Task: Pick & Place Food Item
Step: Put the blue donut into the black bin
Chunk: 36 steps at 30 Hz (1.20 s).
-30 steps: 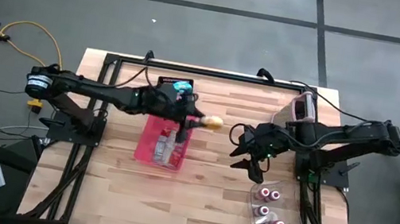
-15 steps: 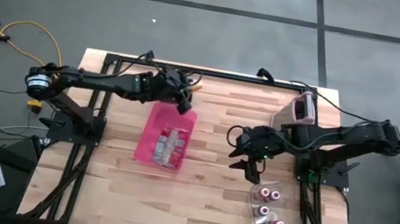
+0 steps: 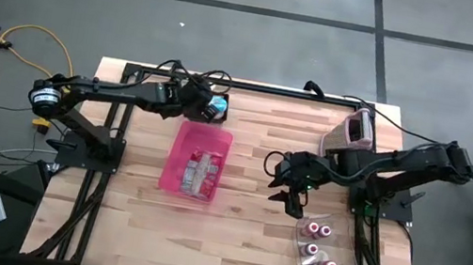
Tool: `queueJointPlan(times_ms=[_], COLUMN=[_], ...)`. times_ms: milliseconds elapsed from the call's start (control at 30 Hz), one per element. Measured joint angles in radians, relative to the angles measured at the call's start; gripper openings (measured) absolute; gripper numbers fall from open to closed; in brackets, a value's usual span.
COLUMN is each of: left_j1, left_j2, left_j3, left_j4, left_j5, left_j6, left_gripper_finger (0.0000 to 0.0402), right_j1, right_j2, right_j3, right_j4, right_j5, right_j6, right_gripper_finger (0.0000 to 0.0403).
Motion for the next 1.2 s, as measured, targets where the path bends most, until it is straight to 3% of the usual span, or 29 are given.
queueJointPlan(times_ms=[333, 900, 1200], left_j1=[-0.002, -0.001, -0.023], left_j2=[0.024, 0.152, 0.152], left_j3=[0.0, 0.001, 0.001], left_j4=[-0.098, -0.119, -0.129], left_j5=[-0.083, -0.038, -0.021], left_j6=[-0.144, -0.192, -0.192], left_gripper_finger=[0.01, 0.0098, 0.0143], right_j1=[0.0, 0.0, 0.0], right_j2=[0.005, 0.005, 0.005], right_j3=[0.0, 0.0, 0.0], right_j4=[0.001, 0.0, 0.0], right_j5=[-0.002, -0.005, -0.005], right_j6=[-0.003, 0.0, 0.0], right_gripper_finger=[0.0165, 0.0165, 0.0165])
